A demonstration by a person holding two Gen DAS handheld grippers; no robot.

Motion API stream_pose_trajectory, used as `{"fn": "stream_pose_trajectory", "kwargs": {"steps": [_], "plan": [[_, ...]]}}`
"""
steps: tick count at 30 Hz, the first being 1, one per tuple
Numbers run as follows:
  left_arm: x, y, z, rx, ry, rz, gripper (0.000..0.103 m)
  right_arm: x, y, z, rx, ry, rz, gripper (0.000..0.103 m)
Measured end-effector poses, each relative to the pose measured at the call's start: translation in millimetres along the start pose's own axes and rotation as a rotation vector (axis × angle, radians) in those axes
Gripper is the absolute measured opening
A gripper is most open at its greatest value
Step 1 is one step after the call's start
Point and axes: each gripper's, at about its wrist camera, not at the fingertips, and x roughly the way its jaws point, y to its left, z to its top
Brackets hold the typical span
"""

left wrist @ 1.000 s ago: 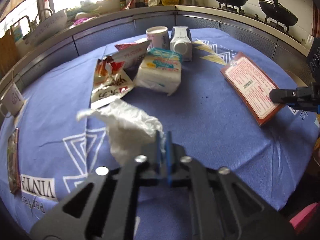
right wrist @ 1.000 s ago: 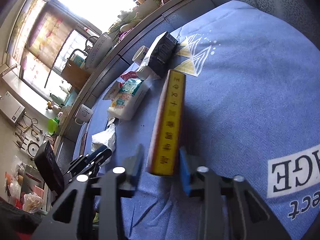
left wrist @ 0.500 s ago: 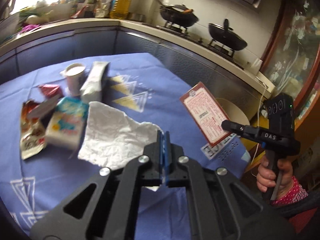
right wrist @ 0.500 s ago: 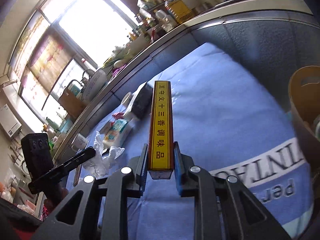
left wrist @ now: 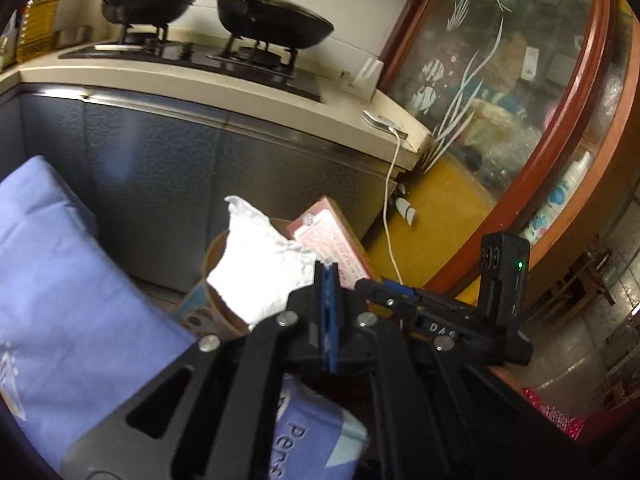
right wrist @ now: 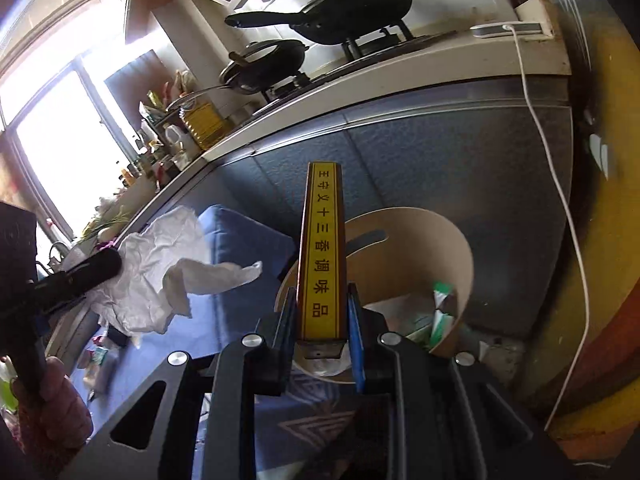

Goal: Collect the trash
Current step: 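Carry tissue and spice box to the cardboard bin and open both tools, then withdraw both open tools from the bin back over the table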

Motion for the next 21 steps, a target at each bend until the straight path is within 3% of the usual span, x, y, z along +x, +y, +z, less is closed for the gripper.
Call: {"fn": "stream_pose_trajectory", "kwargs": {"steps": [4,10,11,12,13,14,15,18,21], "plan": [[52.8,4.1,7.9,-0.014,0.066,-0.015,0.002,14.6,-11.5,-2.9,-0.039,0.009,-0.081,0.022],[100.8,28.1,-5.5,-0.031,0.155,0.129,0.002,38.3,-23.3,-8.8,-0.06,0.049,-0.143,0.025],[106.0,34.8,-9.6,-0.045,0.192,0.151,0.009,41.7,-23.8,-9.6,-0.058,0.054,-0.151,0.028],[112.7,41.2,-13.5,-0.064,0.236,0.173,0.023,44.0,-24.2,-10.8,-0.056,0.054,-0.16,0.038],[117.1,46.9,-16.9,-0.084,0.271,0.201,0.03,43.1,-21.9,-11.6,-0.052,0.045,-0.166,0.045],[117.2,50.6,-19.9,-0.094,0.28,0.224,0.034,41.2,-20.7,-12.1,-0.047,0.024,-0.172,0.059],[113.9,52.2,-22.0,-0.096,0.276,0.237,0.035,37.5,-19.0,-12.9,-0.044,0.001,-0.173,0.066],[96.7,54.6,-22.5,-0.111,0.249,0.239,0.035,25.9,-10.3,-9.8,-0.04,-0.061,-0.155,0.066],[63.9,52.9,-24.2,-0.122,0.174,0.236,0.035,15.7,-3.6,-6.7,-0.004,-0.096,-0.113,0.066]]}}
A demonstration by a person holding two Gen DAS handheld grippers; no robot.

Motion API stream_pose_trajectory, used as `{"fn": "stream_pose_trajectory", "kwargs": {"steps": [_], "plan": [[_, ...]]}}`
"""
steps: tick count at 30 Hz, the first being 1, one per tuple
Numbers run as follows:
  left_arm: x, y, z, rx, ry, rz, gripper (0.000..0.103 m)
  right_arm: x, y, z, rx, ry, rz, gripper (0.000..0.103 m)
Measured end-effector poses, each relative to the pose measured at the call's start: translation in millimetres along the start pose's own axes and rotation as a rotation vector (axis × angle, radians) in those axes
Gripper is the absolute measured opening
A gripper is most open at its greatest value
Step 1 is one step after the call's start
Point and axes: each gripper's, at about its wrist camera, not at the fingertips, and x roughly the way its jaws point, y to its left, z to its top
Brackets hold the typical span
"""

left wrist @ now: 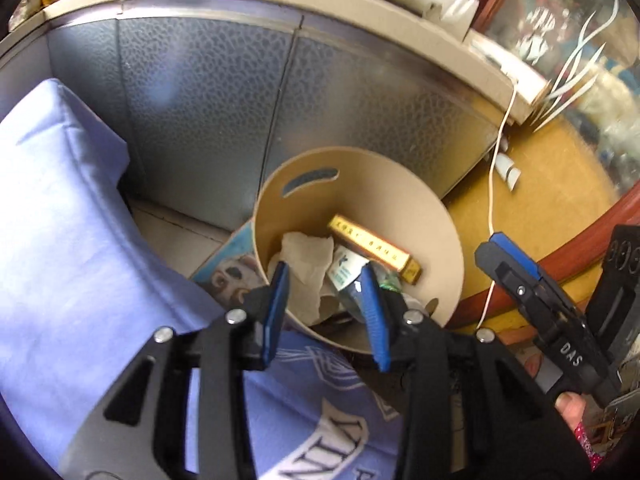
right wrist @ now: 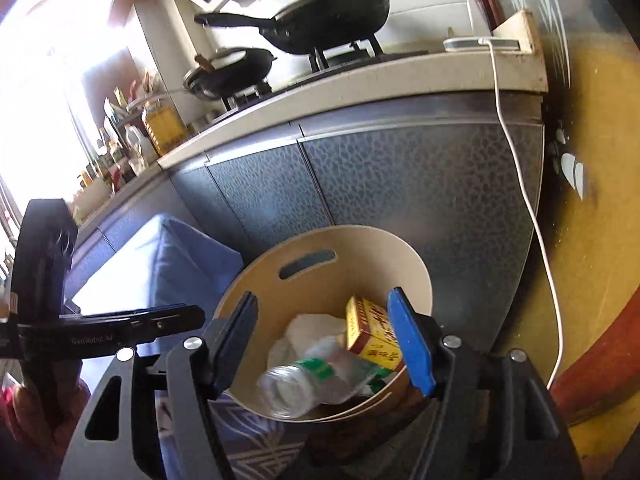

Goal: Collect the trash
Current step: 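Withdraw both open tools from the bin back over the table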

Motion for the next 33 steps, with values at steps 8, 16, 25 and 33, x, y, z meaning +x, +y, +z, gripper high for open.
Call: {"fn": "stream_pose_trajectory", "kwargs": {"steps": [8,16,25,33], "plan": [[-87.0,15.0,-54.7,0.019,-0.183,0.173,0.035,-16.4,57.9,-4.2,-0.016,0.02,0.15,0.066],[-155.3,61.9,-130.3,-0.049,-0.291,0.375,0.035,-10.1,137.8,-34.1,-0.091,0.151,0.278,0.066],[-218.1,130.3,-213.3,-0.213,-0.339,0.59,0.035,-2.7,229.1,-85.9,-0.205,0.313,0.396,0.062],[-267.8,189.0,-276.8,-0.392,-0.358,0.722,0.035,0.9,290.2,-123.6,-0.304,0.416,0.483,0.062]]}}
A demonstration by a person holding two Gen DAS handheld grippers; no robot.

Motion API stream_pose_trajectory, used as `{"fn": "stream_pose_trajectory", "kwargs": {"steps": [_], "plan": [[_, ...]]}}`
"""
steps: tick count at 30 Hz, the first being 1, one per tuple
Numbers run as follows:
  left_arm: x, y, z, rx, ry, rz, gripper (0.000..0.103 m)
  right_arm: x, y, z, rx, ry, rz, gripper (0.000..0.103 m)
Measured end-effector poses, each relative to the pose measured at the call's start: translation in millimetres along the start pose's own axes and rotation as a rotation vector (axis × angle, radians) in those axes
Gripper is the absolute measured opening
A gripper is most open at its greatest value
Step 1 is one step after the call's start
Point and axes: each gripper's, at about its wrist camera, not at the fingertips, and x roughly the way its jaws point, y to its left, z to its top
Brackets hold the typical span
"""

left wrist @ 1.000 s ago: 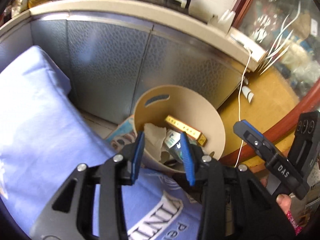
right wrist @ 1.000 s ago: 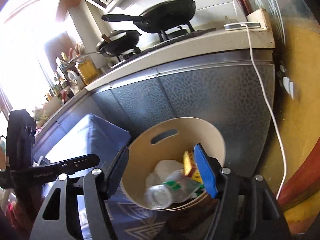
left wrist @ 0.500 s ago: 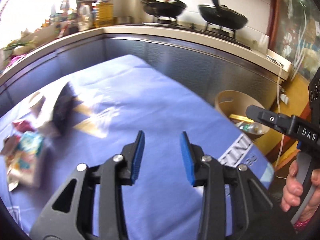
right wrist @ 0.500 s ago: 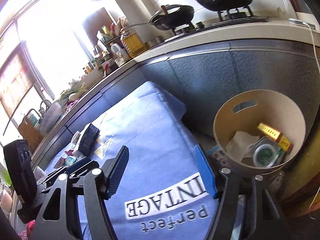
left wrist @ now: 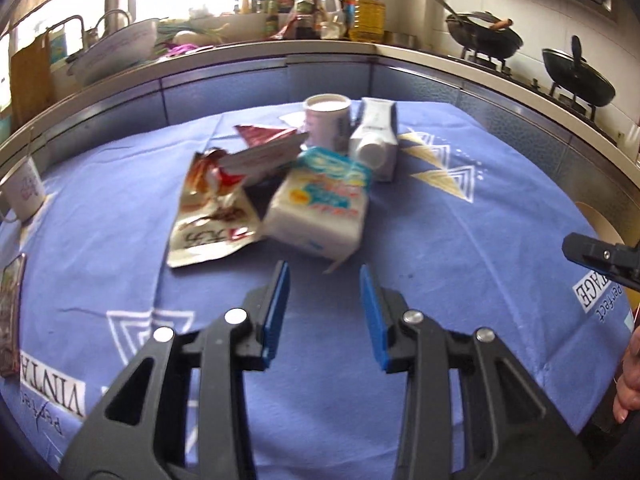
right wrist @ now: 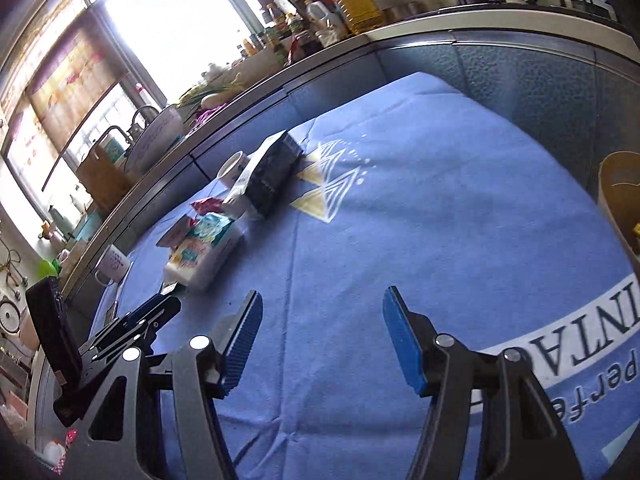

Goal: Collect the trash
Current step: 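Withdraw both open tools from the bin back over the table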

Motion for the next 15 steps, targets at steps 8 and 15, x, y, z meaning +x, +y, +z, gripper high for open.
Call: {"fn": "stream_pose_trajectory", "kwargs": {"steps": [8,15], "plan": [[-4.0,34.2,-6.4,-0.076,0.005,0.034,0.035,21.5,26.2,-9.5,-0.053,0.06,0.029,0.061],[-10.1,21.6,4.1,-0.054,-0.054,0.028,0.085,31.5,19.7,-14.6,-0.027,0.097,0.027,0.062]]}}
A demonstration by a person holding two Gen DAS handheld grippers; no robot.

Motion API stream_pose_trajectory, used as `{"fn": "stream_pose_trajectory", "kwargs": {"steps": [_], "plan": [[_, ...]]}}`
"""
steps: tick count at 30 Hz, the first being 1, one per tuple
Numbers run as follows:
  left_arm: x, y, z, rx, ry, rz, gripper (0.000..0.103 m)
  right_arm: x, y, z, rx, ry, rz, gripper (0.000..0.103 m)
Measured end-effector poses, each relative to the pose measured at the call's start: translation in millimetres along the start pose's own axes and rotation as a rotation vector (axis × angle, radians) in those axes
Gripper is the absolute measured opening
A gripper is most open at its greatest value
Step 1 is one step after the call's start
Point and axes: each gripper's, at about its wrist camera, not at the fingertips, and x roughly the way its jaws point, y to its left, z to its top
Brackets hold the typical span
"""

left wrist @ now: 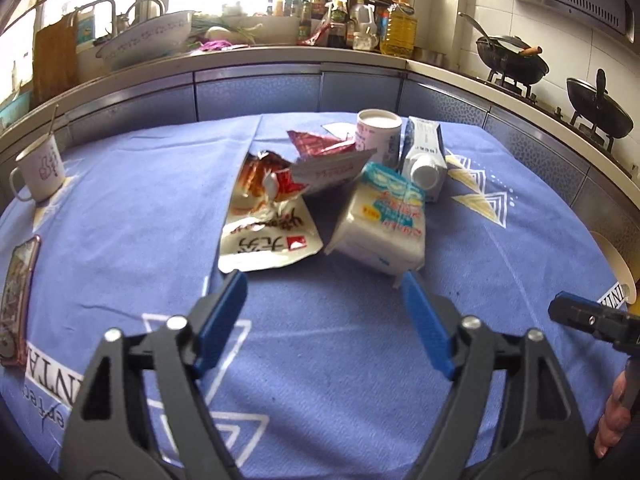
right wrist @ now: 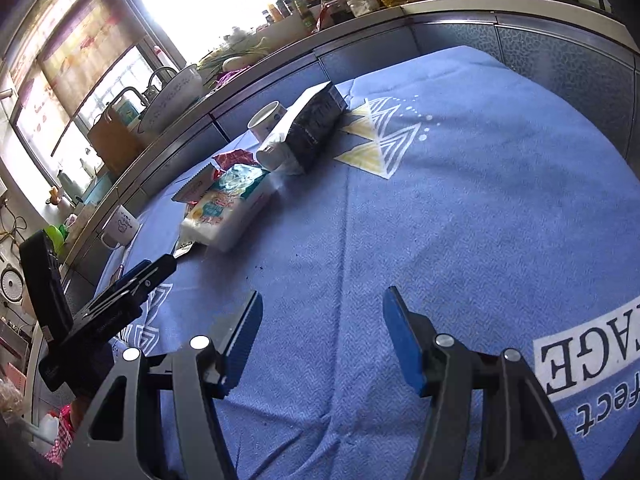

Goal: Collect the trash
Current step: 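Withdraw both open tools from the bin back over the table, then grasp the white sponge packet with left tool while right tool approaches the milk carton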

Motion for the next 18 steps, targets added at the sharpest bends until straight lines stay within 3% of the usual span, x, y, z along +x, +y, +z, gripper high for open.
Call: {"fn": "stream_pose_trajectory", "kwargs": {"steps": [3,8,10,11,14,18], "plan": [[5.5,-16.6,8.7,0.068,-0.029,-0.001,0.091,3.7,-4.1,-1.1,0.019,0.011,0.007,0.062],[39.5,-43.4,23.0,0.178,0.004,0.031,0.091,1.1,-4.3,5.1,0.015,-0.001,0.006,0.062],[50.9,-50.0,27.1,0.206,0.036,0.02,0.077,-0.3,-4.4,16.8,0.016,-0.017,0.01,0.062],[54.2,-51.1,27.3,0.215,0.046,0.009,0.056,-0.4,-4.4,25.7,0.022,-0.027,0.018,0.062],[49.0,-47.5,26.4,0.191,0.056,-0.01,0.053,5.7,1.7,58.4,0.005,-0.068,0.019,0.062],[12.2,-33.0,12.8,0.147,0.024,-0.054,0.053,35.4,16.6,97.8,-0.02,-0.075,-0.008,0.062]]}}
